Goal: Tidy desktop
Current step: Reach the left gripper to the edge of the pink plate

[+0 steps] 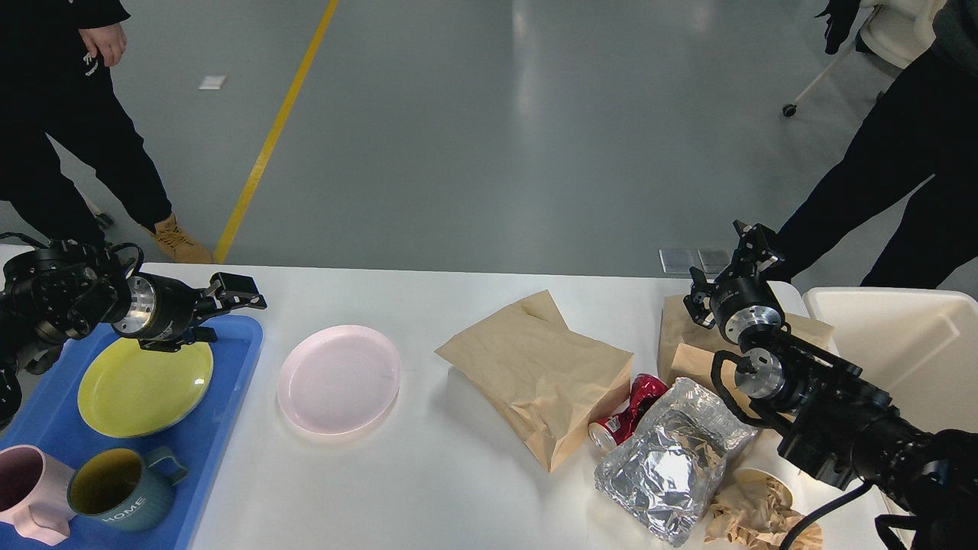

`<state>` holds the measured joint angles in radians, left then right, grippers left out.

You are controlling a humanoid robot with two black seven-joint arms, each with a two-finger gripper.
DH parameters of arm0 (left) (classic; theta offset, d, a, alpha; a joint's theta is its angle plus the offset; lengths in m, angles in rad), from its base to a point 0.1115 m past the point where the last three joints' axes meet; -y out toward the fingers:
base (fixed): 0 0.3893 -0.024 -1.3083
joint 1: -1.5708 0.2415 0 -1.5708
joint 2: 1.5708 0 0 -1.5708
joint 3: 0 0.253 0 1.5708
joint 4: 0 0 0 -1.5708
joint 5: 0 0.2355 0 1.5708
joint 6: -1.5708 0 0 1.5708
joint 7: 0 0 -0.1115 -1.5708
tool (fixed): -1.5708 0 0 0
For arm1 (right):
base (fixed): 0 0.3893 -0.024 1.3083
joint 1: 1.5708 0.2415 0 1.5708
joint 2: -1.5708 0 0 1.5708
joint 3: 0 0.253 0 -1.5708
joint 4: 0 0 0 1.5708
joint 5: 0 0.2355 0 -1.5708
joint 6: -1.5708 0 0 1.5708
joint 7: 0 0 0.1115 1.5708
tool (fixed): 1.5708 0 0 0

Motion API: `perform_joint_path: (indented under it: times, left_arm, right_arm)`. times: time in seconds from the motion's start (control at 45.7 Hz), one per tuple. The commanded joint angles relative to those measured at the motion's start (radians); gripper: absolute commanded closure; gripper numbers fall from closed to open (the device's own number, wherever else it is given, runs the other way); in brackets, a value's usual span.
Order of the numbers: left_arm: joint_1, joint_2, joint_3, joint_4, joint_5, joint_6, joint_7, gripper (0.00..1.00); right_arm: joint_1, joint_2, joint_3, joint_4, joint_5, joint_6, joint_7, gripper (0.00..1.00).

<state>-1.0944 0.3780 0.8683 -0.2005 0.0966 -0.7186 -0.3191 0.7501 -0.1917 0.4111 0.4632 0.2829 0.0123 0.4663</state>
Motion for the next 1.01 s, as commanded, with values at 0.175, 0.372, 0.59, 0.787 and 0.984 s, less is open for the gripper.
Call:
perform_joint_path:
  times: [0.175, 0.372, 0.59, 0.787, 0.984]
  left_arm:
    - [0.002, 0.007, 0.001, 0.000, 0.000, 0.002, 0.002, 0.04]
    - [0.011, 0.002, 0.000, 0.000, 0.000, -0.001, 0.002, 0.04]
    - [0.024, -0.004, -0.005, 0.000, 0.000, -0.005, 0.002, 0.04]
    - [0.022, -0.019, -0.005, 0.000, -0.002, -0.010, -0.001, 0.04]
    - [0.022, -0.030, -0.054, -0.014, 0.000, -0.018, 0.002, 0.04]
  right_arm:
    - [0.000, 0.000, 0.000, 0.000, -0.001, 0.000, 0.000, 0.00]
    - [0.000, 0.000, 0.000, 0.000, 0.001, 0.000, 0.000, 0.00]
    - [0.000, 0.000, 0.000, 0.000, 0.001, 0.000, 0.000, 0.00]
    - [0.000, 0.000, 0.000, 0.000, 0.001, 0.000, 0.000, 0.00]
    - [0.000, 0.002, 0.000, 0.000, -0.001, 0.000, 0.000, 0.00]
